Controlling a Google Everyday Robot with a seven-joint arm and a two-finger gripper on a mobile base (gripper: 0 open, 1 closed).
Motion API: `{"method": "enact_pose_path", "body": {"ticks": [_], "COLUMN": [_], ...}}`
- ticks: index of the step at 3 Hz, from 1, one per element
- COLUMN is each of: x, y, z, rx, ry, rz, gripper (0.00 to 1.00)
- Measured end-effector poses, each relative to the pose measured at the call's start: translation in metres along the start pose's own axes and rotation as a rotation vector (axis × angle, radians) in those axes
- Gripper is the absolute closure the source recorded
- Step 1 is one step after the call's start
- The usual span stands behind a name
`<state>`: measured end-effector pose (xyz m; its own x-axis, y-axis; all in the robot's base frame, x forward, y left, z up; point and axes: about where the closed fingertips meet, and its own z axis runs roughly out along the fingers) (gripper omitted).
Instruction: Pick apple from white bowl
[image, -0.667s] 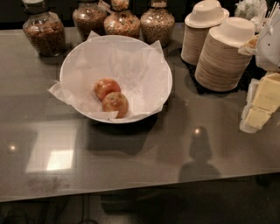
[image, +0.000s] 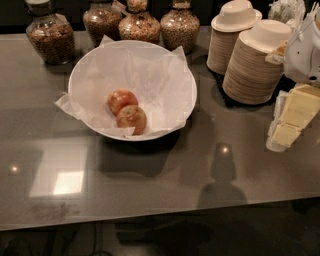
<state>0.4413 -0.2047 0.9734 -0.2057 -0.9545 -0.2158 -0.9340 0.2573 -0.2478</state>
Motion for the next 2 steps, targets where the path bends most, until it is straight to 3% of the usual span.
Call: {"method": "enact_pose_path", "body": {"ticks": [2], "x": [-0.103], "y": [0.013], "z": [0.018], "rx": [-0.007], "ry": [-0.139], "rz": [-0.194], "gripper": [0.0]}}
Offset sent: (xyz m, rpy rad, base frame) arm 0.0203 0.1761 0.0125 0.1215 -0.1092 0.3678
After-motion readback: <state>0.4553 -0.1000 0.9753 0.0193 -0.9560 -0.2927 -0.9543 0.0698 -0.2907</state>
